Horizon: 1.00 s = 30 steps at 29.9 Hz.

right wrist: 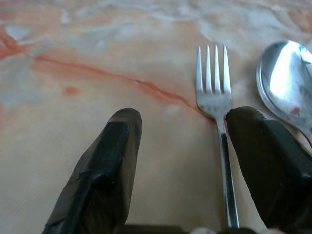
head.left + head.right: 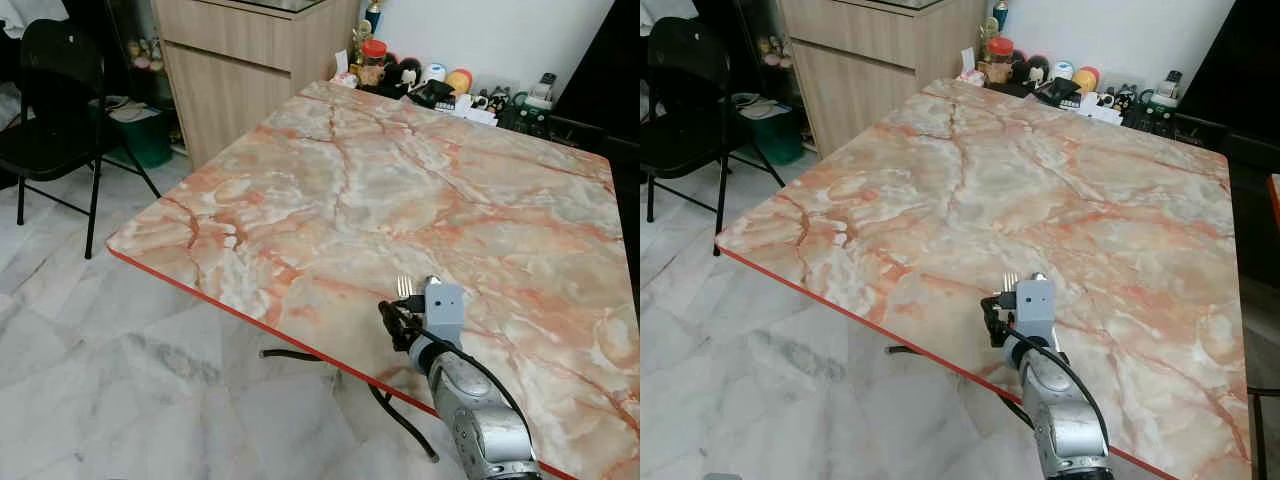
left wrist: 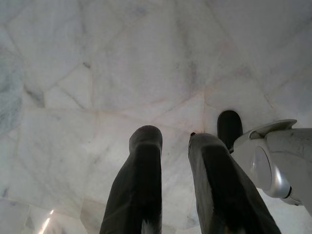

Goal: Setting the table

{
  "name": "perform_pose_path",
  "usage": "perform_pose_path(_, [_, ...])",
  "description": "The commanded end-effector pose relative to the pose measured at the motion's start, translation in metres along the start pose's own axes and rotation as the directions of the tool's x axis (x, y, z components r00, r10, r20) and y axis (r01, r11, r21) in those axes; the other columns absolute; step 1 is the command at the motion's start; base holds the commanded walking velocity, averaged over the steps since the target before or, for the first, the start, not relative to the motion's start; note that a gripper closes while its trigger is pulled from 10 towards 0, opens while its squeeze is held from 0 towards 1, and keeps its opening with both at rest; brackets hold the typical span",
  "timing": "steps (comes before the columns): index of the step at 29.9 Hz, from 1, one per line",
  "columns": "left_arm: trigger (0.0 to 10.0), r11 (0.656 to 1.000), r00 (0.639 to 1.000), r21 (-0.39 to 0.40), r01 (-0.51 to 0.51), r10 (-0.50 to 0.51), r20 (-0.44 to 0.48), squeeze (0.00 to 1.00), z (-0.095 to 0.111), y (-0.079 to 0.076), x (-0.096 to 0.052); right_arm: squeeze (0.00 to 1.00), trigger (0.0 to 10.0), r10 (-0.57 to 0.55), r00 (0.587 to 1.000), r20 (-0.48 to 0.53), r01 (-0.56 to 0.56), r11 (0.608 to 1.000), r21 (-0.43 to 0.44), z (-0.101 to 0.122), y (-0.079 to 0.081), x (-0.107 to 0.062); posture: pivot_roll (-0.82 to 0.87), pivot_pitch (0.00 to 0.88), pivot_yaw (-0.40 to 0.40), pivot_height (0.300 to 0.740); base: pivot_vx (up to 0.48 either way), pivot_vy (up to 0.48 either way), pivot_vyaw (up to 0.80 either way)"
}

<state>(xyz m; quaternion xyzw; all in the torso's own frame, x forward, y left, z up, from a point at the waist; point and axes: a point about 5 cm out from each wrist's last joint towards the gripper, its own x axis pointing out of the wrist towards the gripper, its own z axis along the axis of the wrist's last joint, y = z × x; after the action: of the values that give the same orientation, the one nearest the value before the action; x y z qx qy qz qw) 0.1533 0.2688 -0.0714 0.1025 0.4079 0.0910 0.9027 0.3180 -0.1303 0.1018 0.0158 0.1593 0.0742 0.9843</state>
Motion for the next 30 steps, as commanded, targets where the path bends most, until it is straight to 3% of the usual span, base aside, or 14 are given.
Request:
perform_pose_path(1, [10.0,1.0,0.999,0.009,0.01,-0.009,-0.044,0.0,-0.012,-0.002,-0.004,0.0,10.0,-0.02,1.0,-0.02,0.019,1.0,-0.009,-0.002,-0.003,0.0,0.08,0.174,-0.057,0.74,0.0,0.0,0.0])
perform_pose_path(30, [10.0,0.999,0.999,0.038,0.031,-0.03,-0.046,0.0,-0.016,-0.005,-0.005,0.0,10.0,-0.056,0.996,-0.073,0.054,0.998,-0.018,-0.012,-0.007,0.003,0.09,0.135,-0.051,0.74,0.0,0.0,0.0])
